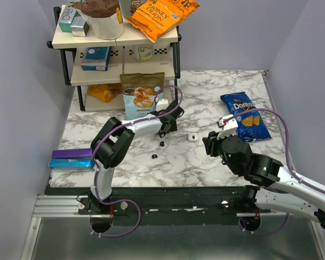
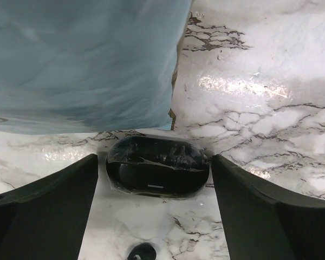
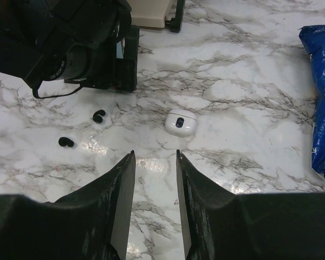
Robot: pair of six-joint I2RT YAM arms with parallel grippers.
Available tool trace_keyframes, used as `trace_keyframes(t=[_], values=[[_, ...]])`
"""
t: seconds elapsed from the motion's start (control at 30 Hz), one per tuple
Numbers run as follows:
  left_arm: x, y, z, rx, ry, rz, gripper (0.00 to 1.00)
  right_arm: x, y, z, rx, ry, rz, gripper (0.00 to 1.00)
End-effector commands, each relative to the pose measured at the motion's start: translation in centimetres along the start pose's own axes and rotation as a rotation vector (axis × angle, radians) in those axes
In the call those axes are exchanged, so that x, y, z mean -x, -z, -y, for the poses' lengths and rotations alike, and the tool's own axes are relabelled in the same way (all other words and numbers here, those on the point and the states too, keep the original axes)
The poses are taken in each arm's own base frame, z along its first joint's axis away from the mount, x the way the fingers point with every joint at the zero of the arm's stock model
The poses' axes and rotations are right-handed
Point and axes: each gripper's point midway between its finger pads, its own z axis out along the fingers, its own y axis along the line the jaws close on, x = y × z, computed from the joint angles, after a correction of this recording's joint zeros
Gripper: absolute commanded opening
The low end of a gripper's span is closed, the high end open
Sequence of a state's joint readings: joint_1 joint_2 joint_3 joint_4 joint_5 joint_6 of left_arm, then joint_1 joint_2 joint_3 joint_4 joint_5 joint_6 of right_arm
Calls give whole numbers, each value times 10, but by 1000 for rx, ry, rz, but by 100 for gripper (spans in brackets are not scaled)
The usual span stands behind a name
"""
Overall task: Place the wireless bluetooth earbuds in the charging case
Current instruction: Pick up the charging case at the center of the board.
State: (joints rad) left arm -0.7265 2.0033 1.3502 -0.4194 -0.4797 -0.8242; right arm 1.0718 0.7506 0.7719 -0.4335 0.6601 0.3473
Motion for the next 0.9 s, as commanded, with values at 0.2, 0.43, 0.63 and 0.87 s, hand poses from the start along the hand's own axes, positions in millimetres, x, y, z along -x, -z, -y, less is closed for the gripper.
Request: trace_keyframes(t=[0.2,0.43,0.63,0.87], values=[[-38,-8,-13,13,-125,-109,84,6,1,-1,6,-34,25,45],[-45,-11,-19,20,-138,-122,70,7,2,0,5,-37,27,45],[-41,-7,-19,3,-128,-94,43,7,1,-2,7,-40,25,45],[29,62,-2,-214,-99,164,19,28,4,-5,8,-31,48,45]])
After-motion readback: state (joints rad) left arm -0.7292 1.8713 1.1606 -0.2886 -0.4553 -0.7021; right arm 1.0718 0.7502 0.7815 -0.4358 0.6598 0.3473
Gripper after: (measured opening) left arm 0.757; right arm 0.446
